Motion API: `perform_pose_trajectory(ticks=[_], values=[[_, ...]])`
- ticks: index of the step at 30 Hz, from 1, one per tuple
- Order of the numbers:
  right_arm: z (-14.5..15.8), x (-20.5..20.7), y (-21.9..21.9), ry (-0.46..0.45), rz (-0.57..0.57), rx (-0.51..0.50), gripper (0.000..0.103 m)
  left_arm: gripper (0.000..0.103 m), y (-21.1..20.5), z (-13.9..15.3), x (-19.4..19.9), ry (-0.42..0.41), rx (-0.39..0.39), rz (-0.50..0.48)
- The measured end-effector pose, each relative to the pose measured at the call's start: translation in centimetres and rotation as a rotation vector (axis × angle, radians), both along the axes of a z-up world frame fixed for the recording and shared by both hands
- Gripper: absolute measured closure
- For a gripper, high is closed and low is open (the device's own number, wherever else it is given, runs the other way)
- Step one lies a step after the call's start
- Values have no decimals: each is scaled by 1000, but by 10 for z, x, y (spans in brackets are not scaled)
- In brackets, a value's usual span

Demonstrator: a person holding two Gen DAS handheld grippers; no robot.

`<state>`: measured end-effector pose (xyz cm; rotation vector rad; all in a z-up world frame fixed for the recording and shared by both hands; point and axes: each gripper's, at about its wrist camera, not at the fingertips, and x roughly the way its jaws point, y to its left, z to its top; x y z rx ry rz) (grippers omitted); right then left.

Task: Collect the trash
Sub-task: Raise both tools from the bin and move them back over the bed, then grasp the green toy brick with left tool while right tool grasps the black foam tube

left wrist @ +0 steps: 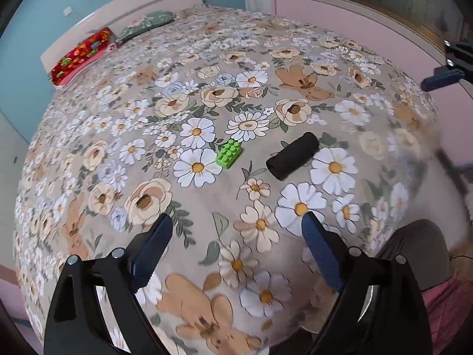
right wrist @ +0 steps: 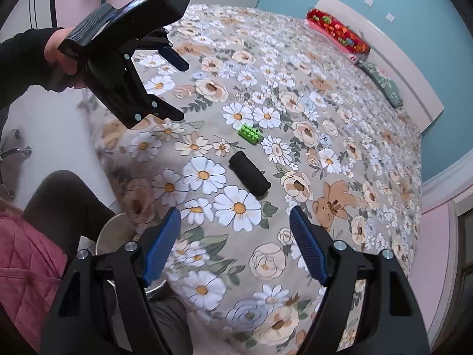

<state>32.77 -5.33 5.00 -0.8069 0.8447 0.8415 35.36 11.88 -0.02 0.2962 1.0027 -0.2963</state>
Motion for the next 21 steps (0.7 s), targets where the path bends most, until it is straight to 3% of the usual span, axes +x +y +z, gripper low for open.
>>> perform_pose_trajectory(ticks=[12,21], values=[[-80,84,35,121,35,-76,28,13,12,-59,81,98,-31,-48],[-130,120,53,180,80,-118,28,13,11,-100,128,155,-65,-96]])
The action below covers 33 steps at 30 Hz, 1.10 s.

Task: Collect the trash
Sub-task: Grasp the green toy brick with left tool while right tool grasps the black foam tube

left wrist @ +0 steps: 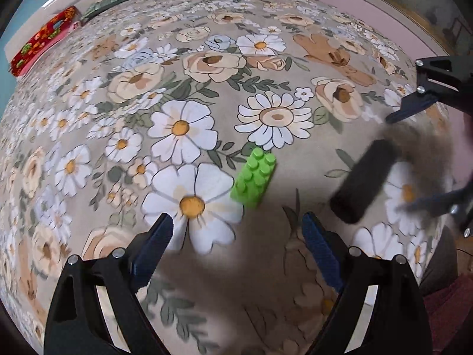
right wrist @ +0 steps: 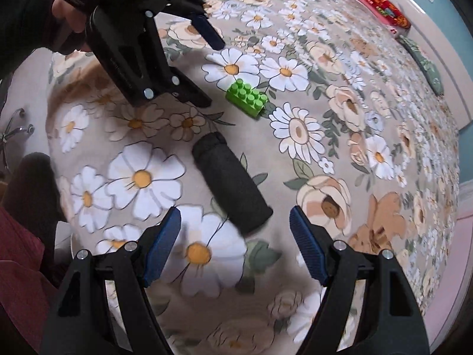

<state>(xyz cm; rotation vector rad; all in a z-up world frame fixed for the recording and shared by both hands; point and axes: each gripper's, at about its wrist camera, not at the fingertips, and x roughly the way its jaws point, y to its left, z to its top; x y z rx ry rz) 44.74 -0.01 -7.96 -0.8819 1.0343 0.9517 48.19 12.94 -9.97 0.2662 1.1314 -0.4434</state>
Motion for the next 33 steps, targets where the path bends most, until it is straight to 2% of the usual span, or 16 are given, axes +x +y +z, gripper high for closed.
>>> perform_pose_trajectory(ticks=[6,10,12,13,15,16,17,18,27,33], values=[[-22,20,15,52,43,17,28,13,-11,-19,18,15,-34,-54],[-32,36,20,153,24,72,28,16,-14,-22,27,19,-63,-44],[-35,40,19,183,15,98,28,34,-15,-21,30,10,-76,-36],[-35,40,18,194,15,113,30,38,-15,-21,32,9,-80,-30],[-36,40,16,211,19,135,39,52,-15,-21,34,10,-82,-9],[-36,40,15,224,15,144,46,56,-14,-20,34,8,-84,-4],[-35,40,14,237,9,151,53,68,-14,-20,33,4,-85,2],[-35,39,13,238,5,152,55,79,-14,-20,33,5,-90,8],[-17,23,2,168,-68,151,57,79,-26,-10,16,-30,-50,84],[14,13,-13,119,-133,174,57,79,-20,26,5,-80,-53,179]])
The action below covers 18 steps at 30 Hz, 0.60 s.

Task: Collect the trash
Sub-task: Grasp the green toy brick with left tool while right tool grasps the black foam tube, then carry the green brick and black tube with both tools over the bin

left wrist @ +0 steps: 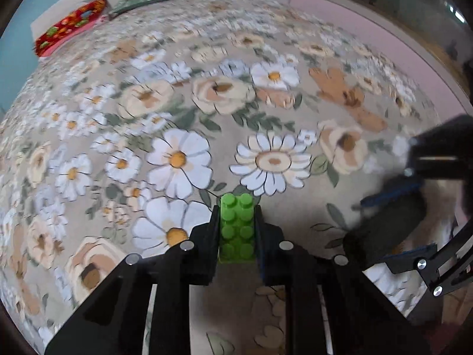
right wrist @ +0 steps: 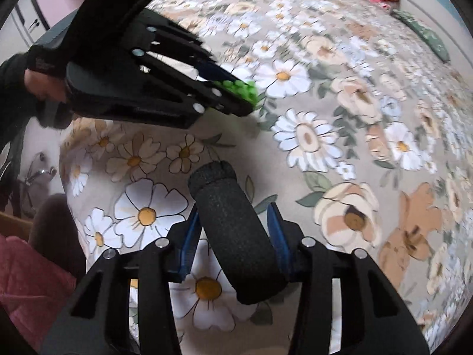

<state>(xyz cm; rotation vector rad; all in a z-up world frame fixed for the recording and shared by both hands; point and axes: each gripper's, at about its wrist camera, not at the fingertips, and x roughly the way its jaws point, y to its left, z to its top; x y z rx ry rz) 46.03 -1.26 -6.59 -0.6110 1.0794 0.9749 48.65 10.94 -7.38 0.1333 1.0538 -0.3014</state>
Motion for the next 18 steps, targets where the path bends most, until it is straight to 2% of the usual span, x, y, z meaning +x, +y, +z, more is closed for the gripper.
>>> perform_pose_trajectory(ticks=[10,18], values=[[88,-35,-19,-150,-69,60,57,79,-4,96,-51,-138,12,88],[166,-79,-43,-275,-133,124,57,79,-7,181,-117,-292,17,162]])
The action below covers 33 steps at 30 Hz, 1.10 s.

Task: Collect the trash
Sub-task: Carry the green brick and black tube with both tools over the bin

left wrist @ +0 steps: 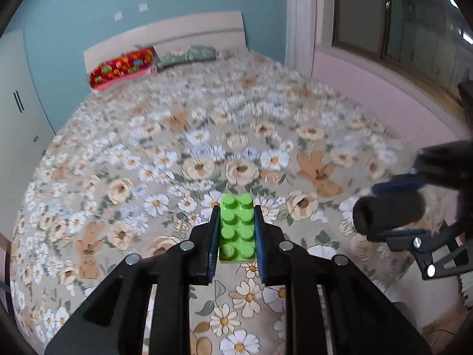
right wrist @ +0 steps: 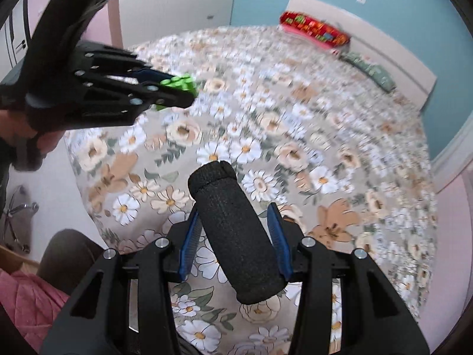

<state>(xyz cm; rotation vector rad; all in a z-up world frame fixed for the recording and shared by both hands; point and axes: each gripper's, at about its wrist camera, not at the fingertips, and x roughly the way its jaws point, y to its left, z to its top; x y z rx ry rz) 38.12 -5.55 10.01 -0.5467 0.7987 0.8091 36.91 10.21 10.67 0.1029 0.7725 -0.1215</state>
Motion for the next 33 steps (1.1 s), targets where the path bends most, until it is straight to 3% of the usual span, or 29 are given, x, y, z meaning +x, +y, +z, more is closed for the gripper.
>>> perform_pose_trajectory(ticks=[9,17,25,33], values=[[66,-61,-16,-128,-66,34,57,79,-11,63,-80,-115,19,48],[95,-115,-28,-178,-74,58,57,79,-21,82,-134,-158,42,63],[83,-144,-39,-157,-82,61,57,79,-28,52,-162,-103,54,58],[19,-151,-44,-61,-108,30,57,79,-31,-23,-178,28,36,51]])
